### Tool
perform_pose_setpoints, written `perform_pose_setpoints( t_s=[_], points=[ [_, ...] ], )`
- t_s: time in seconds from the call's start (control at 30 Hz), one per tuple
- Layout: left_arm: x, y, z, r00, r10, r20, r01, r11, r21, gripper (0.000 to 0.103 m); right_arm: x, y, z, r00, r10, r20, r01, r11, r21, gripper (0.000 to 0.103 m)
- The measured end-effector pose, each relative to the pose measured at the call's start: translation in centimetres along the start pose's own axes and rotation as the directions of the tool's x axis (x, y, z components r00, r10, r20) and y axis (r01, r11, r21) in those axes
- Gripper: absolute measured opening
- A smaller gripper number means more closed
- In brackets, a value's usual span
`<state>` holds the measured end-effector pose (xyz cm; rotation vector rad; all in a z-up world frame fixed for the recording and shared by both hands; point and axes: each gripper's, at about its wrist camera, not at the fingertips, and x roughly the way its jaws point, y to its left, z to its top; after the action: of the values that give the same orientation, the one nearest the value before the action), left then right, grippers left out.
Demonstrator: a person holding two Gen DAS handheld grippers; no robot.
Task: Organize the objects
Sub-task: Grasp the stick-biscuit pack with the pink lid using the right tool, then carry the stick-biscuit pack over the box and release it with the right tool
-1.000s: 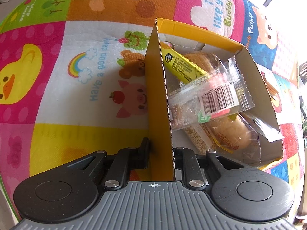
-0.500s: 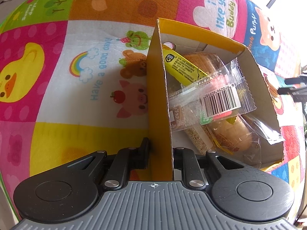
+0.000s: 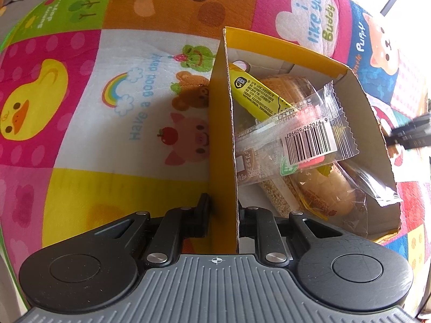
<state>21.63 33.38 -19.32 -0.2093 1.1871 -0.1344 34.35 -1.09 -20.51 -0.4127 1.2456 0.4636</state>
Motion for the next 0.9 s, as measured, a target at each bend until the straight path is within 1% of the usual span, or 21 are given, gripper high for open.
perform_pose_setpoints(
  t_s=[0.13, 0.2, 0.3, 0.37, 0.43, 0.5, 0.57, 0.7, 0.77, 0.8, 0.9],
  points=[
    [0.0, 0.0, 0.0, 1.000, 0.000, -0.002, 0.000, 1.000, 0.002, 0.020, -0.7, 2.1, -2.1, 0.999, 0.050, -0.018, -0.051, 0.999, -0.010, 0.032],
    [0.0, 0.0, 0.0, 1.000, 0.000, -0.002, 0.000, 1.000, 0.004, 0.020, -0.9, 3.1, -2.5, 0.998, 0.063, -0.014, -0.063, 0.998, -0.012, 0.032],
    [0.0, 0.1, 0.0, 1.000, -0.002, -0.001, 0.002, 1.000, 0.009, 0.020, -0.7, 3.2, -1.8, 0.999, 0.049, 0.018, -0.049, 0.998, 0.028, 0.032],
    [0.0, 0.0, 0.0, 1.000, 0.001, 0.000, -0.001, 1.000, 0.010, 0.020, -0.1, 2.8, -0.3, 0.999, 0.032, 0.043, -0.034, 0.998, 0.048, 0.033],
    [0.0, 0.0, 0.0, 1.000, 0.001, 0.001, -0.001, 1.000, 0.011, 0.020, 0.0, 2.8, 0.5, 0.999, 0.029, 0.039, -0.032, 0.998, 0.059, 0.033],
    [0.0, 0.1, 0.0, 1.000, -0.002, 0.001, 0.002, 1.000, 0.010, 0.020, -0.3, 2.9, 0.5, 0.999, 0.024, 0.029, -0.026, 0.998, 0.049, 0.032],
    [0.0, 0.1, 0.0, 1.000, -0.003, 0.001, 0.003, 1.000, 0.012, 0.020, -1.2, 3.6, -0.1, 0.998, 0.053, 0.016, -0.053, 0.998, 0.039, 0.032],
    [0.0, 0.3, 0.0, 1.000, -0.012, 0.004, 0.012, 1.000, 0.014, 0.020, -4.4, 4.7, -2.9, 0.992, 0.122, -0.014, -0.122, 0.991, 0.055, 0.032],
    [0.0, 0.5, 0.0, 1.000, -0.016, 0.006, 0.016, 1.000, 0.015, 0.020, -6.9, 5.8, -4.4, 0.984, 0.175, -0.022, -0.173, 0.982, 0.075, 0.032],
    [0.0, 0.5, 0.0, 1.000, -0.017, 0.006, 0.017, 1.000, 0.015, 0.020, -7.9, 6.5, -4.9, 0.983, 0.181, -0.025, -0.179, 0.980, 0.083, 0.032],
    [0.1, 0.6, 0.0, 1.000, -0.024, 0.007, 0.024, 1.000, 0.018, 0.020, -11.3, 9.0, -6.5, 0.964, 0.264, -0.027, -0.259, 0.959, 0.112, 0.032]
  ],
)
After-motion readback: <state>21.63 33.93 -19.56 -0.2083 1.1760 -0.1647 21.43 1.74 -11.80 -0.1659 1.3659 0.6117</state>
